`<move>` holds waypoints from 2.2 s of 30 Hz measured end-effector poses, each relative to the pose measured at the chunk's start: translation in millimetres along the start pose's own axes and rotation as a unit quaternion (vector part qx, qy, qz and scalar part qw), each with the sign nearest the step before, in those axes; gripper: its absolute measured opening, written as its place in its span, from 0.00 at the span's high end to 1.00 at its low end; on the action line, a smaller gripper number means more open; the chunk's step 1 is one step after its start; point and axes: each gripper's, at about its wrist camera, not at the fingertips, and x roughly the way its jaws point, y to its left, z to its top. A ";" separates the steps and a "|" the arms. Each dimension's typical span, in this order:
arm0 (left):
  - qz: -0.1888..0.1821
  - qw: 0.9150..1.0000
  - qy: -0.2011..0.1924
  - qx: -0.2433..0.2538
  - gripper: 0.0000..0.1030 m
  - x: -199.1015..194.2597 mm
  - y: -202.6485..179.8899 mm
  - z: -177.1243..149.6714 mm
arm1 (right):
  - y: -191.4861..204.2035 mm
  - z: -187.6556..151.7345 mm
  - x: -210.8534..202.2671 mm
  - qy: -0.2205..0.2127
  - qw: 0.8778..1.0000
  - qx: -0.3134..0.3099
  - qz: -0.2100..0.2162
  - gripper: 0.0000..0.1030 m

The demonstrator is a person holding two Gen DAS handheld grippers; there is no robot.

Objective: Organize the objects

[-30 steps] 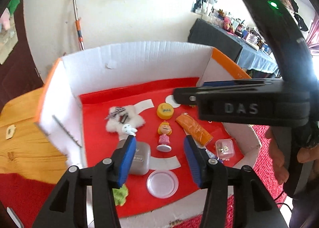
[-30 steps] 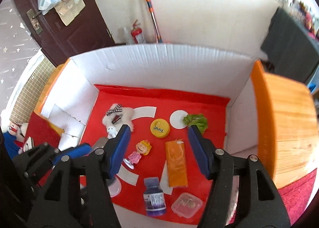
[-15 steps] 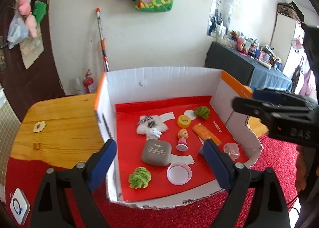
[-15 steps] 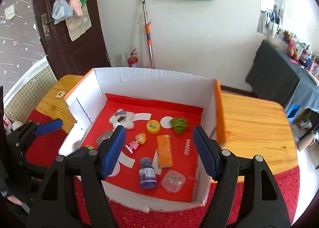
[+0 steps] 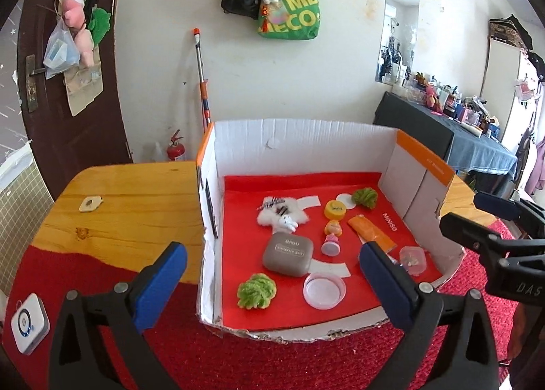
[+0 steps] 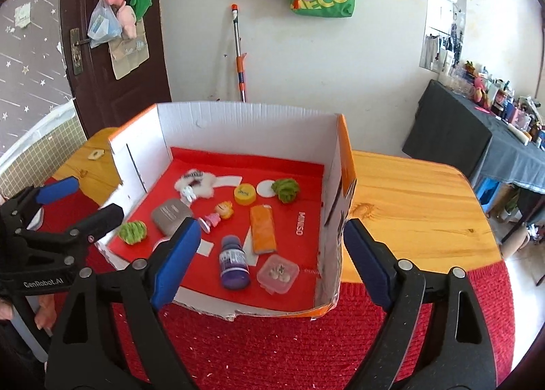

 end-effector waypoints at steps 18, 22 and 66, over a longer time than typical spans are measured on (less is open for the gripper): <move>0.028 0.999 -0.015 0.025 0.00 21.1 -5.4 -21.2 | -5.5 -30.0 39.8 0.011 1.000 0.019 -0.006 0.16; 0.026 0.999 -0.012 0.026 0.00 26.7 -6.0 -25.2 | -5.2 -31.9 39.9 0.004 1.000 0.014 -0.011 0.16; -0.005 1.000 -0.012 0.025 0.00 29.2 -3.1 -29.2 | -1.8 -42.9 40.1 -0.047 0.999 0.003 -0.021 0.13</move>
